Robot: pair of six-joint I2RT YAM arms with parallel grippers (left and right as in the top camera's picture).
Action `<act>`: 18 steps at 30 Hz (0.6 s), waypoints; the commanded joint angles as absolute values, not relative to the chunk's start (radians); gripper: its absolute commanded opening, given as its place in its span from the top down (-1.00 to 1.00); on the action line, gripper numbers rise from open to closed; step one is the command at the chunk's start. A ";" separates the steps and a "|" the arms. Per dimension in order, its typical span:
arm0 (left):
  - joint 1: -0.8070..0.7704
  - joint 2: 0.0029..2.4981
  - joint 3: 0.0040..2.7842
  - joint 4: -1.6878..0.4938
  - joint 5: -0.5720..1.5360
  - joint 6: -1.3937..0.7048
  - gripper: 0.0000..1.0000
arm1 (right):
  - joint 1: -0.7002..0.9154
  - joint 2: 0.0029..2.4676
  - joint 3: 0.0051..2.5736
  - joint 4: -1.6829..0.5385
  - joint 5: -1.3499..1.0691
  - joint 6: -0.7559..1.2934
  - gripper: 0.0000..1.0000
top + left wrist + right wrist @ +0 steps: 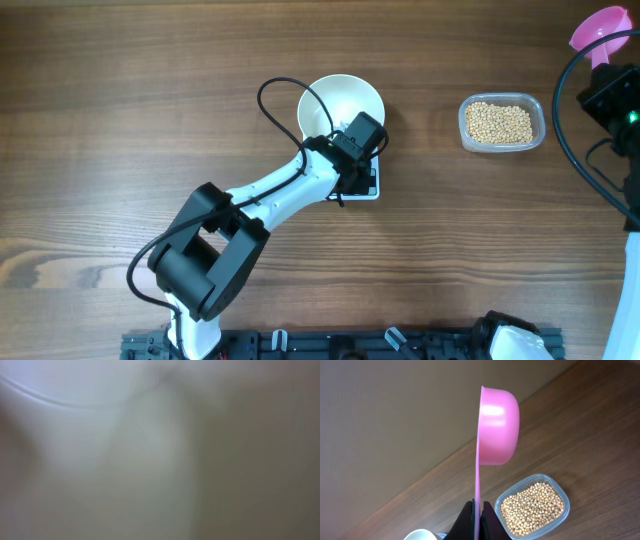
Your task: Scoop item into bowl and weigh 150g on scale
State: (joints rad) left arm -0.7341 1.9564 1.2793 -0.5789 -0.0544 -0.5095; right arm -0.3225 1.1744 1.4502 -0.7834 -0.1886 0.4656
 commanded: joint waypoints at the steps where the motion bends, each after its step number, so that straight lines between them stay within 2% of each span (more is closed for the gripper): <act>1: -0.739 1.973 1.277 -0.575 -0.054 -0.505 0.92 | -0.326 1.182 1.477 -0.775 -0.172 0.445 0.91; 18: -0.739 1.975 1.276 -0.601 -0.054 -0.504 0.92 | -0.326 1.182 1.477 -0.778 -0.172 0.445 0.91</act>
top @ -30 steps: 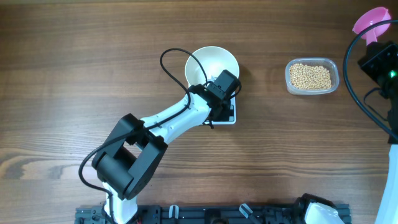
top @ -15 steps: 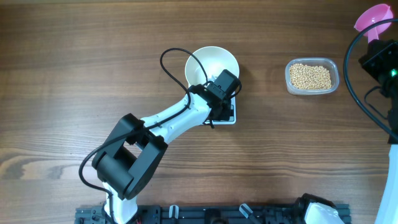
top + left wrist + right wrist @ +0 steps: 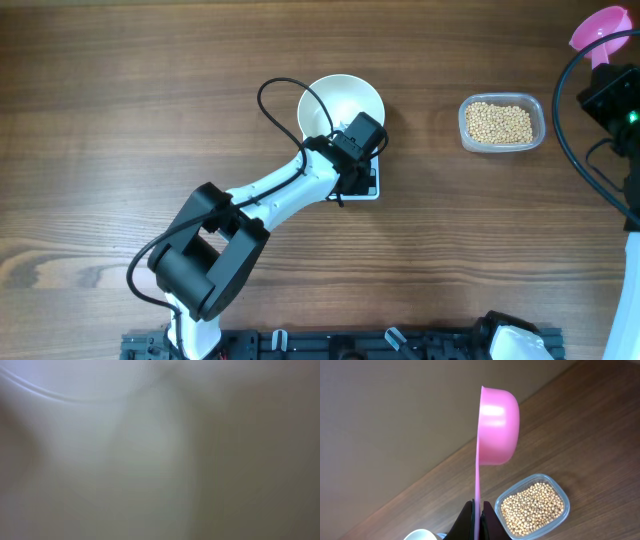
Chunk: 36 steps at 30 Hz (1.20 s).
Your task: Scoop item into bowl and weigh 150g on scale
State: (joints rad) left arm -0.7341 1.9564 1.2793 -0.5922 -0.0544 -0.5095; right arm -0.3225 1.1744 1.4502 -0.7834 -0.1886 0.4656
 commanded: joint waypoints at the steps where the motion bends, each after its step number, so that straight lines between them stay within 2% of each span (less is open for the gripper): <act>1: -0.739 1.976 1.276 -0.601 -0.054 -0.504 0.92 | -0.326 1.182 1.477 -0.779 -0.172 0.445 0.92; 23: -0.739 1.987 1.277 -0.601 -0.008 -0.505 0.92 | -0.326 1.182 1.477 -0.778 -0.172 0.445 0.92; 36: -0.739 1.851 1.277 -0.610 0.037 -0.506 0.92 | -0.326 1.182 1.480 -0.783 -0.173 0.445 0.92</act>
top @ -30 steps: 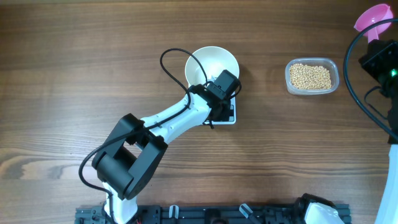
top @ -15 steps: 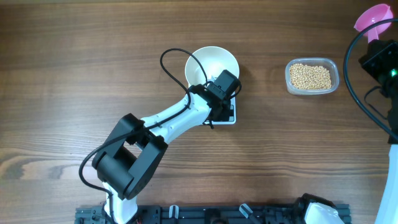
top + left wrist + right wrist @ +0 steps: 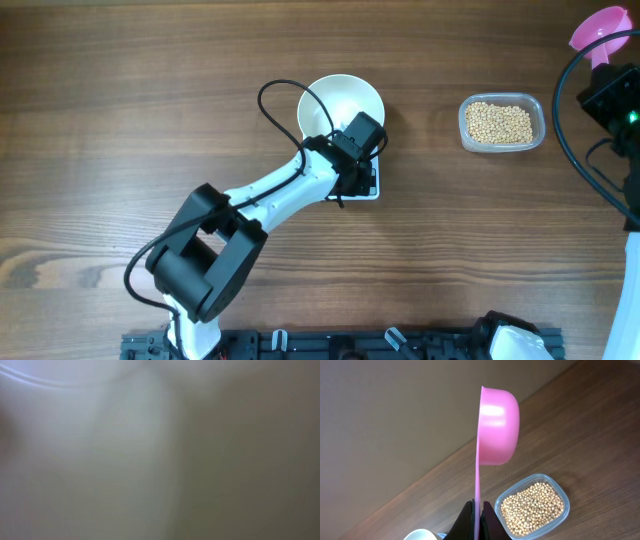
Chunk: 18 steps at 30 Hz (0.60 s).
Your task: Scoop item into bowl and weigh 150g on scale
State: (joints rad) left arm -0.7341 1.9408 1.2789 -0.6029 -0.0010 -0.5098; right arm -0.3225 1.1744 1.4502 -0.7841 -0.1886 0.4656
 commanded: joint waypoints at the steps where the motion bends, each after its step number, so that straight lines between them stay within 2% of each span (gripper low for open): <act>1: -0.739 1.828 1.277 -0.616 0.036 -0.509 0.92 | -0.326 1.182 1.481 -0.786 -0.173 0.446 0.91; 12: -0.728 1.498 1.277 -0.659 0.022 -0.532 0.92 | -0.326 1.180 1.487 -0.804 -0.184 0.449 0.91; 18: -0.593 1.325 1.277 -0.724 -0.109 -0.614 0.92 | -0.326 1.180 1.489 -0.810 -0.233 0.447 0.91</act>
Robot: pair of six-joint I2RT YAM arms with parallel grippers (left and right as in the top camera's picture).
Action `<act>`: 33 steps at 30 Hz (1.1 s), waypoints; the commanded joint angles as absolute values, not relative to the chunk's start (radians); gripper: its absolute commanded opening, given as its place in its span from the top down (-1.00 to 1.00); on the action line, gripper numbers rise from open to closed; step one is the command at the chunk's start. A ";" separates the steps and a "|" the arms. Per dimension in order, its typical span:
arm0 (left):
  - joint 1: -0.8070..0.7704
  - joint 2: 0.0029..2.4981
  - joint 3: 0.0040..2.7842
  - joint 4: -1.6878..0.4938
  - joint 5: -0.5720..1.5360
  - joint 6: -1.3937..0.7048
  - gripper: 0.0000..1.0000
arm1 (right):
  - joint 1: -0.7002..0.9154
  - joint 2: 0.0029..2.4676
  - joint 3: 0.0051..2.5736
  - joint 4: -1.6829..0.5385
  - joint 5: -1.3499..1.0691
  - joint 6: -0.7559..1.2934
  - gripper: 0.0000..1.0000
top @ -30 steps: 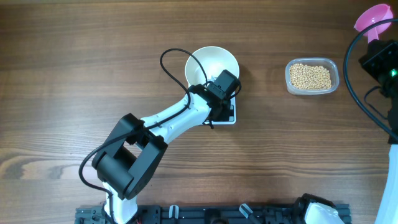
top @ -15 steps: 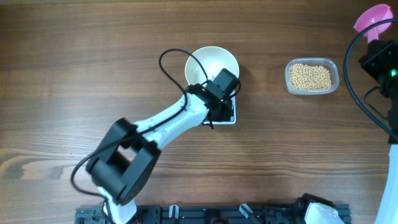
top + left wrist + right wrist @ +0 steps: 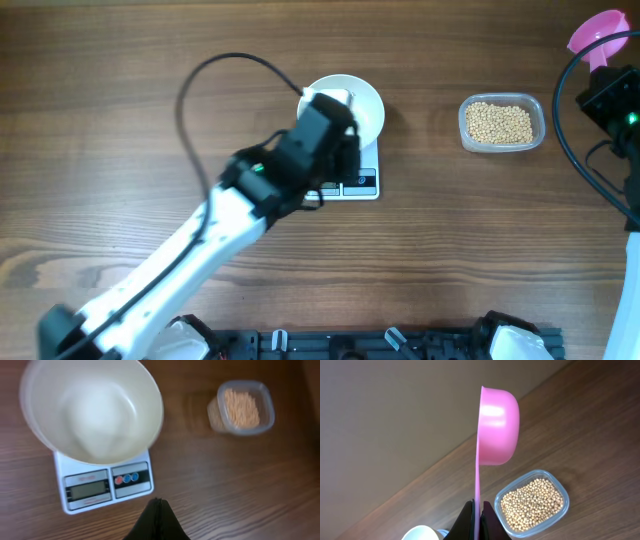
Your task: Scoop item into bowl and weigh 150g on scale
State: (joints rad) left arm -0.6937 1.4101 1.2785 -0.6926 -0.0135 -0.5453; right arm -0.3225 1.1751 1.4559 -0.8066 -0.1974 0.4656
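A white bowl [image 3: 352, 98] [image 3: 95, 410], with nothing in it, stands on a small white scale [image 3: 358, 186] [image 3: 107, 485]; the display cannot be read. My left gripper [image 3: 158, 502] is shut on nothing and hangs above the table just in front of the scale. At the far right, my right gripper [image 3: 477, 506] is shut on the handle of a pink scoop [image 3: 497, 425] [image 3: 597, 30], held upright in the air with no beans in it. A clear container of beans [image 3: 501, 123] [image 3: 241, 407] [image 3: 532, 505] sits right of the scale.
The wooden table [image 3: 120, 120] carries only the scale and the bean container. My left arm [image 3: 230, 215] reaches diagonally from the front left toward the scale. A black cable [image 3: 215, 65] loops over the table left of the bowl.
My left gripper was pressed close against the bowl, which blurred its wrist view white. It is now raised and drawn back, shut, with bowl and scale in plain view. The right arm barely moved.
At all three earlier moments my left gripper stayed low at the bowl on the scale, while the right held the pink scoop up at the far right. Now the left gripper is clear of the bowl, which remains on the scale.
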 commanded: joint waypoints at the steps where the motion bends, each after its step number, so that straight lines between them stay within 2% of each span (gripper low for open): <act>1: -0.561 1.308 1.277 -0.735 -0.096 -0.613 0.92 | -0.326 1.180 1.489 -0.813 -0.238 0.446 0.91; 5: -0.492 1.308 1.275 -0.820 -0.021 -0.534 0.92 | -0.326 1.181 1.489 -0.820 -0.236 0.442 0.91; 10: -0.577 1.446 1.275 -0.853 0.067 -0.523 0.92 | -0.326 1.191 1.489 -0.801 -0.233 0.444 0.91; 18: -0.742 1.744 1.275 -0.768 -0.044 -0.531 0.92 | -0.326 1.201 1.489 -0.786 -0.233 0.437 0.91; 33: -0.749 1.932 1.275 -0.627 -0.069 -0.530 0.92 | -0.326 1.201 1.489 -0.786 -0.228 0.393 0.91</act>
State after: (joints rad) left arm -0.7509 1.8999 1.2774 -0.6510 -0.0483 -0.5426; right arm -0.3225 1.1969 1.4597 -0.7914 -0.2173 0.4313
